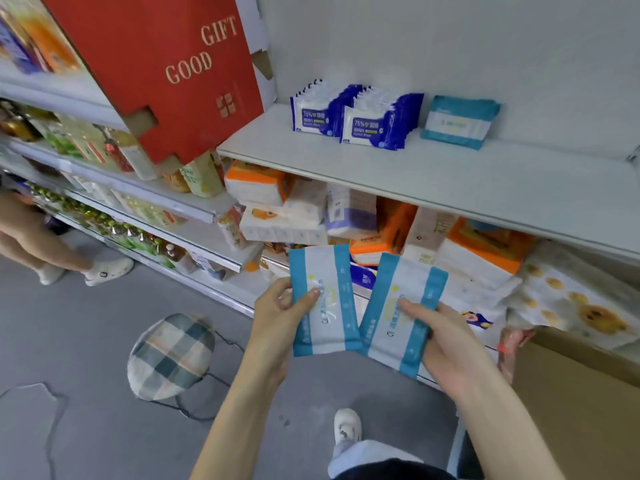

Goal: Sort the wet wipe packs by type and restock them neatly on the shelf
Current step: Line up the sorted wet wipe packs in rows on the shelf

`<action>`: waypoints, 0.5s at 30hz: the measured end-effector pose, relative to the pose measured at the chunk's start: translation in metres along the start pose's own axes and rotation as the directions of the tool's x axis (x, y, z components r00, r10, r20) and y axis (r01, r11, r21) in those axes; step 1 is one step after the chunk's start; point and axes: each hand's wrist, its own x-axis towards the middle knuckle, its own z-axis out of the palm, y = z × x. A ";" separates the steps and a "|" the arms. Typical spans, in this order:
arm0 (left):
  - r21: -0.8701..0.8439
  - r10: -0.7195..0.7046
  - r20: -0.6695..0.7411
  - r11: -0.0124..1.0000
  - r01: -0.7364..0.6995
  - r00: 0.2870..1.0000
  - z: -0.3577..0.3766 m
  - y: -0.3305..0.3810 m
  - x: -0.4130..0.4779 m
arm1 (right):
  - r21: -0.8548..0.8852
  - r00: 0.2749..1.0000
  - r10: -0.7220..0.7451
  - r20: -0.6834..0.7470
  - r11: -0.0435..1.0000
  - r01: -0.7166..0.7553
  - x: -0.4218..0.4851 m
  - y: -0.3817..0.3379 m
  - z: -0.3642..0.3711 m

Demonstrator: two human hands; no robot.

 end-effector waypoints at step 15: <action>0.187 -0.069 0.205 0.982 0.030 0.976 0.044 0.037 0.149 | 0.030 0.971 -0.164 -0.172 0.985 0.171 0.117 -0.090 0.015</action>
